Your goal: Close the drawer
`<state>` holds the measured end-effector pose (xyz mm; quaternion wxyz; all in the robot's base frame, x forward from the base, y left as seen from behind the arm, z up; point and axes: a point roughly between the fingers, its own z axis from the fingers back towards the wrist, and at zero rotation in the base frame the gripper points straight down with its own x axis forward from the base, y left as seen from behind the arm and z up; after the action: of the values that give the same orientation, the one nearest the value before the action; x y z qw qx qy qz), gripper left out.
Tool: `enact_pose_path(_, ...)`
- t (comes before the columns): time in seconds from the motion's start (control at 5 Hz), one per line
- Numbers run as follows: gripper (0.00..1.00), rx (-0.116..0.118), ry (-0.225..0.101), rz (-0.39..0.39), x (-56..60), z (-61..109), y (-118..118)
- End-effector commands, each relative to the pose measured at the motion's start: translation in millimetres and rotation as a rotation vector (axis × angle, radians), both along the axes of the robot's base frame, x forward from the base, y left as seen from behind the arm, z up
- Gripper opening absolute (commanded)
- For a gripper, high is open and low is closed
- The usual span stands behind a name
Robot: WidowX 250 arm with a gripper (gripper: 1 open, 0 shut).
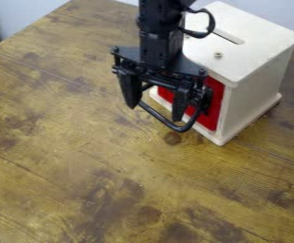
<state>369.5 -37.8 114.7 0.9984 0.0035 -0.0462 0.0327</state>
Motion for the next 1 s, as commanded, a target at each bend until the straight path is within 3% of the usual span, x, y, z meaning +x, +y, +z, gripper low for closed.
enact_pose_path(0.0,1.00,-0.010,-0.073,0.021,6.2,21.5,-9.2)
enact_pose_path(0.4,1.00,-0.004,-0.070,0.100,4.2,21.7,-4.8)
enact_pose_path(0.8,1.00,-0.017,-0.075,0.006,3.6,27.7,-4.3)
